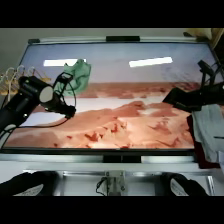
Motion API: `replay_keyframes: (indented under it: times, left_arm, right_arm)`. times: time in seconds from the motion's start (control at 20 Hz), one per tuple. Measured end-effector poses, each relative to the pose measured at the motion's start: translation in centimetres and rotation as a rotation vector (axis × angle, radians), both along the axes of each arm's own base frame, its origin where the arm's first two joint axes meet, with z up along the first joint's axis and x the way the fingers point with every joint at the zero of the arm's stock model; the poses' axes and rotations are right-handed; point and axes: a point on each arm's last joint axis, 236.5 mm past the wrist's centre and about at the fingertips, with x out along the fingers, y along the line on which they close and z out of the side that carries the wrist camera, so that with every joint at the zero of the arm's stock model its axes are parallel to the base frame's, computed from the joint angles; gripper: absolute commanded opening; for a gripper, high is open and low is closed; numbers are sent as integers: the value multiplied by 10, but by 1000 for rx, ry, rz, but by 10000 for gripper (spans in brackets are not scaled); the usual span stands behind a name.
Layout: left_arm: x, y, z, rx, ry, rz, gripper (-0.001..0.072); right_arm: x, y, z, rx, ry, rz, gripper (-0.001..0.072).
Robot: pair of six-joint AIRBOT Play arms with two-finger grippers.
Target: Fold the shirts.
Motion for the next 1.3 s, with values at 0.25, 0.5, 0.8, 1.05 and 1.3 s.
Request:
replay_keyframes:
  times: [0.25,0.5,0.8,1.05,1.3]
  left_arm:
    - [0,0,0,0,0,0,621]
    - [0,0,0,0,0,0,621]
    - [0,0,0,0,0,0,621]
    - [15,-9,1,-48,-64,51,621]
    - [70,-32,10,-209,-254,181,620]
  right_arm:
    - [0,0,0,0,0,0,613]
    - [0,0,0,0,0,0,613]
    - [4,0,1,2,-18,-8,613]
    - [30,-3,13,11,-128,-53,613]
    - [45,-2,22,29,-194,-80,613]
